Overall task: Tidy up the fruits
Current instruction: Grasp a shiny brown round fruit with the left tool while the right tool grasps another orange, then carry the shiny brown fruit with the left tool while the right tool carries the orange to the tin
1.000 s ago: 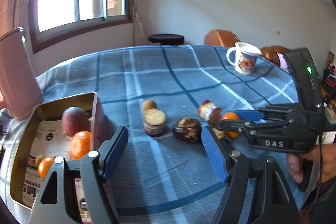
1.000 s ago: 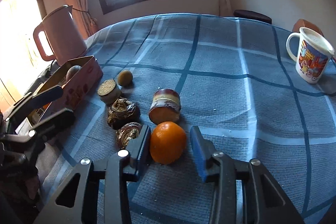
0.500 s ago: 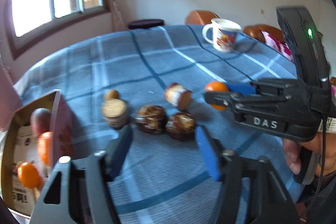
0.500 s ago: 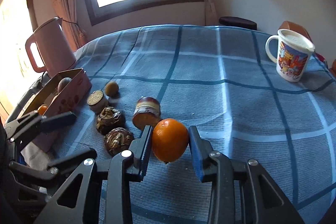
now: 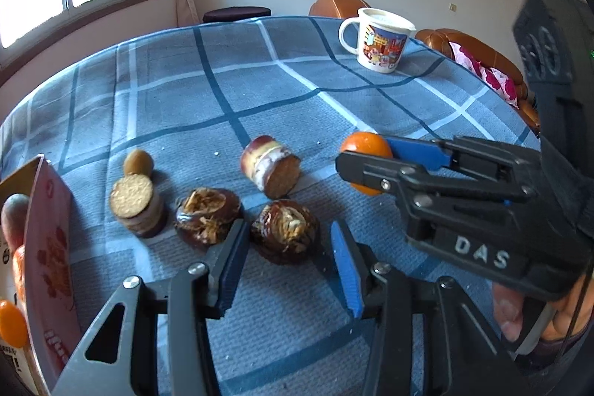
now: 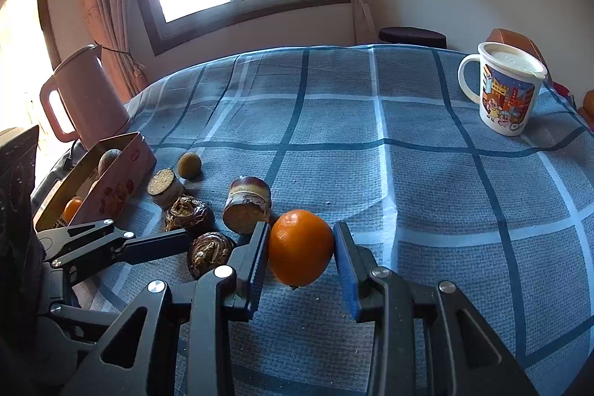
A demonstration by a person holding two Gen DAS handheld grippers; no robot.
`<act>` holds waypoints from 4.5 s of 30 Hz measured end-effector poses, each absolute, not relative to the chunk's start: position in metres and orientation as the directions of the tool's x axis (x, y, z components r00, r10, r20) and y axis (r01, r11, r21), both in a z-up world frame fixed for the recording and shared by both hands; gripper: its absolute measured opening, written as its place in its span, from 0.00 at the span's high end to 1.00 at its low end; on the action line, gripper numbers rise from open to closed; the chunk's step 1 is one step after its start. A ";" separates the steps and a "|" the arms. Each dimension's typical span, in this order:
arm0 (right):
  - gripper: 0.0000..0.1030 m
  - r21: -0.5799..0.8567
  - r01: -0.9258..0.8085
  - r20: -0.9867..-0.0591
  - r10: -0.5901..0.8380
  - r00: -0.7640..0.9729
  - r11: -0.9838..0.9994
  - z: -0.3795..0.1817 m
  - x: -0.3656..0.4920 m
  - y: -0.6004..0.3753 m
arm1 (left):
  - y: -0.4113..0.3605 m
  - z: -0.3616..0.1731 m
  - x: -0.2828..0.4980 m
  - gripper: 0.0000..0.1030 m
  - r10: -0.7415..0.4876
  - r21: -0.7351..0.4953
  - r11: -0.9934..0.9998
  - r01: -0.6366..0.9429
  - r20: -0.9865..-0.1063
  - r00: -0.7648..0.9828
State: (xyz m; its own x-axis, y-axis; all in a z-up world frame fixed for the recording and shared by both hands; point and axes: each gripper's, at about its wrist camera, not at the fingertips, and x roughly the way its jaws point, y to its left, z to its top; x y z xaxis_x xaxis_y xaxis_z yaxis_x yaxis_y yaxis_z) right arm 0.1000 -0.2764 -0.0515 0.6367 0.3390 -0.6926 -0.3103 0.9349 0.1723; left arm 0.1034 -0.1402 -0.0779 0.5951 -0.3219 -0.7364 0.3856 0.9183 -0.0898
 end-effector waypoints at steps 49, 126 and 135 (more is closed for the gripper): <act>0.64 0.137 -0.353 -0.583 0.363 0.727 0.926 -0.033 0.078 -0.279 | -0.123 -0.052 0.085 0.59 -0.296 -0.070 0.947 0.315 -0.573 0.764; 0.64 -0.003 -0.384 -0.344 0.360 0.867 0.923 -0.007 0.026 -0.273 | -0.102 -0.030 0.034 0.59 -0.207 0.016 0.974 0.227 -0.346 0.915; 0.64 -0.020 -0.419 -0.348 0.387 0.854 0.908 -0.007 0.026 -0.252 | -0.084 -0.030 0.035 0.59 -0.177 0.001 0.982 0.189 -0.352 0.919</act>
